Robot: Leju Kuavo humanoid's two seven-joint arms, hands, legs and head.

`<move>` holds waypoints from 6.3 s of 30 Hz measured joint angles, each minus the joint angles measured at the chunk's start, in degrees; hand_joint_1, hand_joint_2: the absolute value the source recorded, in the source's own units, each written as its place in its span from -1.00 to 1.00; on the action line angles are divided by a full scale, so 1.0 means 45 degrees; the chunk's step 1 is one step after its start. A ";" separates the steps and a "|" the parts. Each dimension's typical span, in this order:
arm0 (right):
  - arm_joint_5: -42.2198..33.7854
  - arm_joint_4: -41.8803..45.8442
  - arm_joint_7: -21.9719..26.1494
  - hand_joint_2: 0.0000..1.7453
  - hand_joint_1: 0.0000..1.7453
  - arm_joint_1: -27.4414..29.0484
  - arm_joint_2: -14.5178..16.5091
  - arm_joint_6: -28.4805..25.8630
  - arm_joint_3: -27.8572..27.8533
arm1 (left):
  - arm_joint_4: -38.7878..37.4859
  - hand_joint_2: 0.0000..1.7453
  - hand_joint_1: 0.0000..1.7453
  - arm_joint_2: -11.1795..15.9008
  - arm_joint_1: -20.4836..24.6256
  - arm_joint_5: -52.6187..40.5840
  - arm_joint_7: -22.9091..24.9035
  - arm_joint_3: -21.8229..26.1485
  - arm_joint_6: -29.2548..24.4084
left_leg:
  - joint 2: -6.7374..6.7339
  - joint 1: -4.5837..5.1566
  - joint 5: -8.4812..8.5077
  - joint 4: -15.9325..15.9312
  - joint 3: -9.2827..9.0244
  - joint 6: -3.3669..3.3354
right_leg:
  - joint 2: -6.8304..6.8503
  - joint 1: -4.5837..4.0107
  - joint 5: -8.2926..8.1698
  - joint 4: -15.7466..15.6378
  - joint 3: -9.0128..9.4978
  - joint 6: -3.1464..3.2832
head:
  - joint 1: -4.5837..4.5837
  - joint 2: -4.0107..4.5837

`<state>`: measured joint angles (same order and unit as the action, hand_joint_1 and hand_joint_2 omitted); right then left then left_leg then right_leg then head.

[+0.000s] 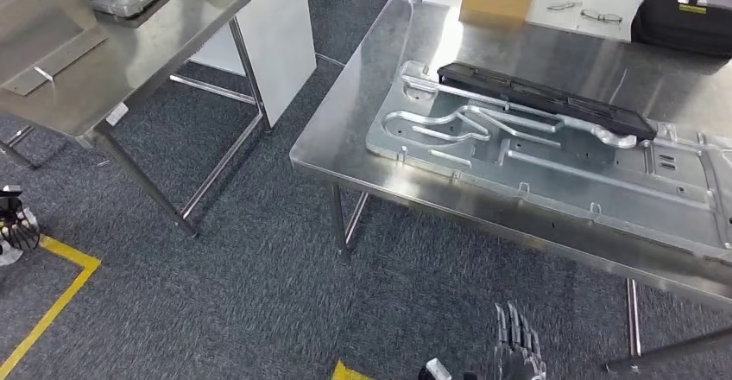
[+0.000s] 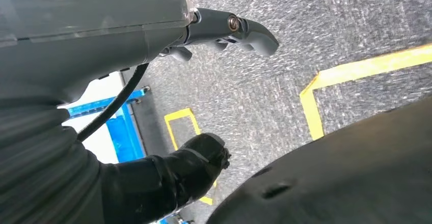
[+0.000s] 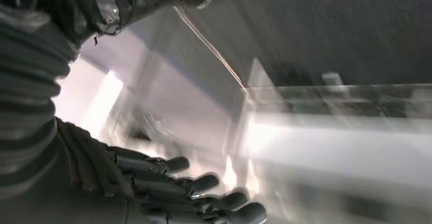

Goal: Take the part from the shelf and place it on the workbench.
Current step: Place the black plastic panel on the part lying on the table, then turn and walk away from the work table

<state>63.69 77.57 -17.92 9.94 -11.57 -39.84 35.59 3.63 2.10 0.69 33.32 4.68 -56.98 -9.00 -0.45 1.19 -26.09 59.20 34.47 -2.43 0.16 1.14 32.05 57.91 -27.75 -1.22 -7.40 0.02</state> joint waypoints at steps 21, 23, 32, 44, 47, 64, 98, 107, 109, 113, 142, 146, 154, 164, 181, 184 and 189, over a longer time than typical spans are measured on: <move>-1.1233 -1.0875 0.2266 -1.00 -1.00 -0.1457 0.1659 0.5490 -0.0858 | 0.0036 -1.00 -1.00 0.0114 -0.0070 -0.0074 -0.1000 -0.0140 -0.0228 | 0.0036 -0.0658 0.0661 0.0134 0.0750 0.0805 | -0.0071 0.0288 -0.0208 0.0302 -0.0140 0.0168 | -0.0017 0.0000; -1.3010 -1.2180 0.1390 -1.00 -1.00 -0.1584 0.1937 0.7572 -0.1794 | 0.0085 -1.00 -1.00 0.0185 -0.0087 0.0022 -0.1233 -0.0176 -0.0159 | 0.0041 -0.0659 -0.0691 0.1327 0.1059 0.0835 | 0.0032 0.0238 -0.0446 0.0303 -0.0419 0.0364 | -0.0027 0.0000; -1.5696 -1.4425 0.1733 -1.00 -1.00 -0.1502 0.2551 0.8163 -0.4761 | 0.0126 -1.00 -1.00 0.0232 -0.0273 0.0451 -0.1309 -0.0175 -0.0023 | 0.0081 -0.0454 -0.0971 0.2015 -0.0490 0.0349 | 0.0045 -0.0154 -0.1205 0.0369 -0.1485 0.0505 | -0.0030 0.0000; -1.4067 -1.4855 0.4944 -1.00 -1.00 -0.1980 0.2901 0.7960 -0.5228 | 0.0300 -1.00 -1.00 0.0338 -0.0061 0.0023 -0.1747 -0.0312 -0.0265 | -0.0080 -0.0166 0.0402 -0.0553 -0.0195 -0.0108 | -0.0044 -0.0094 -0.0329 0.3005 -0.1260 -0.0010 | -0.0001 0.0000; -1.4049 -1.4891 0.4947 -1.00 -1.00 -0.1987 0.2894 0.7959 -0.5198 | 0.0340 -1.00 -1.00 0.0326 -0.0052 0.0023 -0.1756 -0.0329 -0.0262 | -0.0077 -0.0133 0.0644 -0.0171 0.0296 0.0062 | -0.0042 -0.0165 -0.0003 0.0313 0.0582 0.0131 | -0.0005 0.0000; -1.5425 -1.5318 0.2564 -1.00 -1.00 -0.2059 0.2939 0.8102 -0.5781 | 0.0356 -1.00 -1.00 0.0357 -0.0043 0.0179 -0.0838 -0.0339 0.0012 | 0.0122 -0.0377 -0.1274 -0.0722 -0.2256 0.0516 | 0.0144 -0.0040 -0.1710 0.0186 -0.1512 0.0057 | -0.0014 0.0000; -1.5255 -1.5308 0.3876 -1.00 -1.00 -0.2084 0.2995 0.8891 -0.5822 | 0.0563 -1.00 -1.00 0.0326 0.0025 -0.0050 -0.0959 -0.0753 -0.0308 | 0.0036 -0.0437 -0.1032 -0.0702 -0.1787 0.0138 | 0.0137 0.0110 -0.1249 0.0573 -0.1862 -0.0274 | 0.0007 0.0000; -1.5251 -1.5312 0.4285 -1.00 -1.00 -0.2116 0.2991 0.9089 -0.5828 | 0.0567 -1.00 -1.00 0.0307 -0.0001 -0.0052 -0.1264 -0.0753 -0.0347 | -0.0049 -0.0120 0.0118 -0.0407 -0.0150 -0.0130 | 0.0006 -0.0208 -0.0281 0.1386 -0.0220 0.0140 | 0.0008 0.0000; -1.5289 -1.5312 0.4215 -1.00 -1.00 -0.2131 0.2987 0.9101 -0.5831 | 0.0572 -1.00 -1.00 0.0285 -0.0004 -0.0049 -0.1271 -0.0753 -0.0367 | -0.0061 -0.0076 0.0322 -0.0346 0.0013 -0.0038 | -0.0005 -0.0322 -0.0048 -0.0160 0.0743 0.0303 | 0.0006 0.0000; -1.5376 -1.5318 0.3917 -1.00 -1.00 -0.2136 0.3033 0.9204 -0.5839 | 0.0574 -1.00 -1.00 0.0295 0.0010 -0.0027 -0.1395 -0.0753 -0.0349 | -0.0068 -0.0078 0.0178 -0.0071 0.0299 0.0230 | -0.0022 -0.0242 -0.0155 -0.0691 0.0618 0.0555 | 0.0005 0.0000; -1.5220 -1.5314 0.4809 -1.00 -1.00 -0.1928 0.3087 0.8547 -0.5855 | 0.0583 -1.00 -1.00 0.0249 -0.0095 0.0296 -0.1638 -0.0744 0.0069 | -0.1269 -0.0279 -0.0595 -0.0486 -0.1142 0.0316 | 0.0385 -0.0203 -0.0705 -0.0143 -0.0402 0.0272 | 0.0011 0.0000; -1.5380 -1.5310 0.5180 -1.00 -1.00 -0.1989 0.3105 0.8044 -0.5869 | 0.0588 -1.00 -1.00 0.0236 -0.0103 0.0402 -0.1673 -0.0716 0.0058 | -0.0234 -0.0356 -0.1827 0.1226 -0.0422 0.0546 | -0.0015 -0.0099 -0.0958 -0.0271 -0.0546 0.0579 | 0.0005 0.0000; -1.5528 -1.5300 0.5236 -1.00 -1.00 -0.2162 0.3218 0.7707 -0.5911 | 0.0587 -1.00 -1.00 0.0221 -0.0144 0.0437 -0.1678 -0.0671 0.0062 | 0.0777 -0.0379 -0.0925 -0.0044 -0.1161 0.0366 | -0.1181 -0.0174 -0.1009 0.0150 -0.0927 0.0477 | 0.0008 0.0000; -1.5414 -1.5229 0.5077 -1.00 -1.00 -0.2262 0.3261 0.8329 -0.5934 | 0.0591 -1.00 -1.00 0.0153 -0.0160 0.0289 -0.1790 -0.0661 0.0151 | -0.0389 -0.0377 -0.0637 -0.0566 -0.1198 -0.0136 | -0.0124 -0.0077 0.0604 0.3363 -0.2552 -0.0198 | 0.0027 0.0000; -1.8056 -1.5205 0.5190 -1.00 -1.00 -0.2195 0.3329 0.9115 -0.7635 | 0.0607 -1.00 -1.00 0.0204 -0.0205 0.1238 -0.1630 -0.0317 0.0598 | 0.0057 -0.0345 -0.2099 0.2695 0.0132 0.0524 | -0.0602 -0.0155 -0.1081 -0.0086 -0.0794 0.0569 | 0.0018 0.0000; -1.8045 -1.5208 0.5237 -1.00 -1.00 -0.2169 0.3324 0.9071 -0.7889 | 0.0607 -1.00 -1.00 0.0219 -0.0275 0.1388 -0.1390 -0.0183 0.0756 | 0.0713 -0.0385 -0.0872 0.0364 -0.0840 0.0396 | -0.1054 -0.0170 -0.1034 0.0082 -0.0863 0.0474 | 0.0018 0.0000; -1.7877 -1.5222 0.5421 -1.00 -1.00 -0.1966 0.3259 0.9141 -0.8032 | 0.0610 -1.00 -1.00 0.0243 -0.0316 0.1441 -0.1330 0.0000 0.0894 | 0.0678 -0.0391 -0.0681 -0.0314 -0.1063 0.0085 | -0.1321 -0.0159 -0.1015 0.0270 -0.1134 0.0104 | 0.0021 0.0000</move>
<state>-16.76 9.07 6.47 1.09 3.10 1.29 -0.56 6.37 3.20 -0.74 39.80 -1.30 -56.98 -4.98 2.60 -0.57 -29.16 57.79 29.68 -2.05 -5.79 0.43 27.48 59.13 -32.85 -0.75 -7.31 0.02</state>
